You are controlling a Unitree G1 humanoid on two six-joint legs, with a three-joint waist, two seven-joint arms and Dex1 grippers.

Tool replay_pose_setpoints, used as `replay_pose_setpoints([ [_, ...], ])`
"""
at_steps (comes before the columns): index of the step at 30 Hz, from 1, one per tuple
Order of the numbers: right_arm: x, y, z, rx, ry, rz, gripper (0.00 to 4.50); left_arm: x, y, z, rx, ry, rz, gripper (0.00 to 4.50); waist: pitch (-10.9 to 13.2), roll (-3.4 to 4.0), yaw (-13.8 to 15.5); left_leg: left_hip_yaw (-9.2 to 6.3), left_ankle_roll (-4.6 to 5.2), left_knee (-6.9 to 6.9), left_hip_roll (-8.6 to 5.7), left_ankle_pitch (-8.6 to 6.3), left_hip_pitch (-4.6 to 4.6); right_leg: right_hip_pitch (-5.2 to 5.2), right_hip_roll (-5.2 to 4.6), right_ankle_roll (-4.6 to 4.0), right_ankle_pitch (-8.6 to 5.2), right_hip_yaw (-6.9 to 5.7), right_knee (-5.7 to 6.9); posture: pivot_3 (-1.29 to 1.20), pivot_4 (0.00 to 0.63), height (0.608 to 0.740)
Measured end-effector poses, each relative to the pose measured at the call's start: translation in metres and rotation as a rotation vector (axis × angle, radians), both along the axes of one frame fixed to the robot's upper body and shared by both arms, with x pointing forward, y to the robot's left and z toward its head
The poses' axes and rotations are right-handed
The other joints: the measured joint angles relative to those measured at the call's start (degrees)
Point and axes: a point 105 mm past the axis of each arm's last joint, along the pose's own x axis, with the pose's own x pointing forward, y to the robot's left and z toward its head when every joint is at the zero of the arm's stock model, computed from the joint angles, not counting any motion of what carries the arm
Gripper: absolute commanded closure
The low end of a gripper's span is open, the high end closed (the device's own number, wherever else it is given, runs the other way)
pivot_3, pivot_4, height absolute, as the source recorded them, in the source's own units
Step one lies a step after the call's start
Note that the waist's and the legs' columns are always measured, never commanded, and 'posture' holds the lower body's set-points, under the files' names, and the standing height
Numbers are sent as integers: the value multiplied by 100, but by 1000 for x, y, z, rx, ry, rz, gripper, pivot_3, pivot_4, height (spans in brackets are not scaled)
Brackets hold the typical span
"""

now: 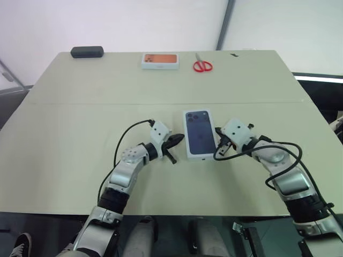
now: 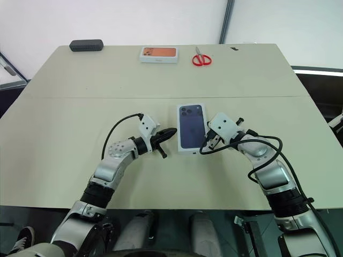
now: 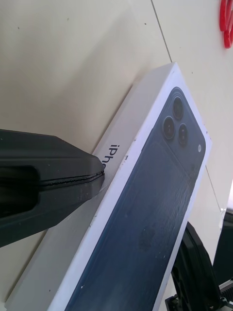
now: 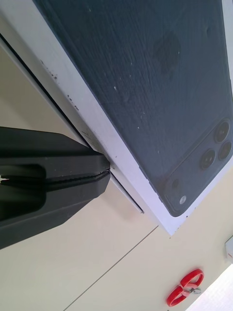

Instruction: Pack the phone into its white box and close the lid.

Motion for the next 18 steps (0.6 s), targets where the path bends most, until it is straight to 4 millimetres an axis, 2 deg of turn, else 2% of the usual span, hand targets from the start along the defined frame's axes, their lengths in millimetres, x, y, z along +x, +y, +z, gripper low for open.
replay_pose_setpoints([
  [18, -5, -10, -3, 1, 14, -36, 4475, -4, -9, -2, 2, -2, -25, 4500, -2, -1, 11, 0, 0, 3, -2, 0, 0, 5, -2, 0, 0, -1, 0, 0, 150, 740],
])
